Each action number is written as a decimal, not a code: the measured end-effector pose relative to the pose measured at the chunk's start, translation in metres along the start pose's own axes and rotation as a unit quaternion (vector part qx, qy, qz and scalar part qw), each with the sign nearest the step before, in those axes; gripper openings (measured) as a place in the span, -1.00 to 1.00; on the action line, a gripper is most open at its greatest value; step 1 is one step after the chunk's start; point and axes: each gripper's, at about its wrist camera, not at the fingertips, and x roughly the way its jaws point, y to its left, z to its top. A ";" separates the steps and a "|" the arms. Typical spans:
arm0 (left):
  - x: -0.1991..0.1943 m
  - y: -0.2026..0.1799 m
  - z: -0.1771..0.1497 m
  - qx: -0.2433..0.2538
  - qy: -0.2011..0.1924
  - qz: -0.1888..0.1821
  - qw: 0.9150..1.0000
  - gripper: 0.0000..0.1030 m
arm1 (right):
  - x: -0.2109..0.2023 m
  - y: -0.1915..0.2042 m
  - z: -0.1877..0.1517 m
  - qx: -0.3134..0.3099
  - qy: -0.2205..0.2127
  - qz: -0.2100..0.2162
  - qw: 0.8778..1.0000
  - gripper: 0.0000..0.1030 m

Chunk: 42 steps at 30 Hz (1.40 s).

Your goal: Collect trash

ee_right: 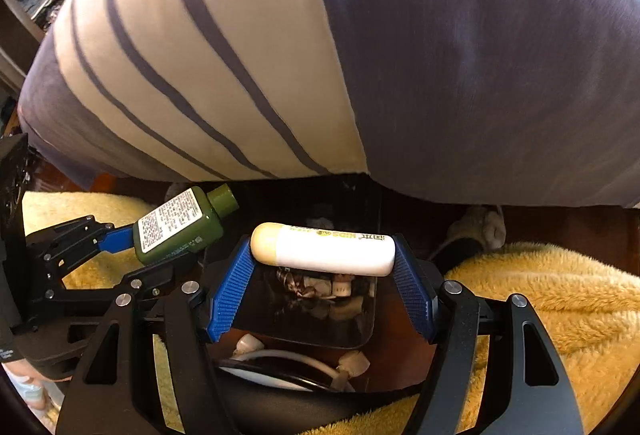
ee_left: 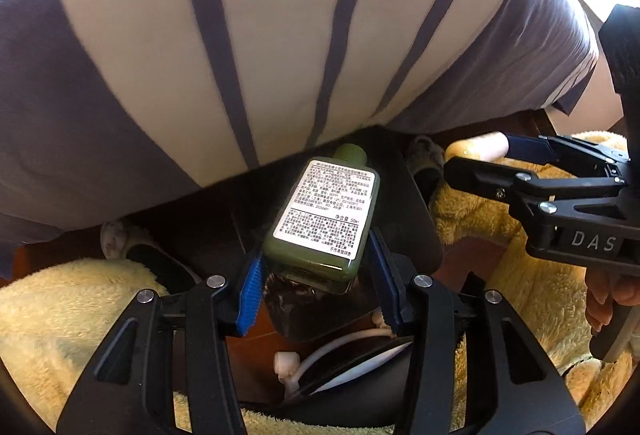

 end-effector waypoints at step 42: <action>-0.063 0.007 0.009 -0.046 -0.072 0.015 0.996 0.84 | -0.070 -0.008 0.024 0.018 -0.117 -0.048 0.992 0.94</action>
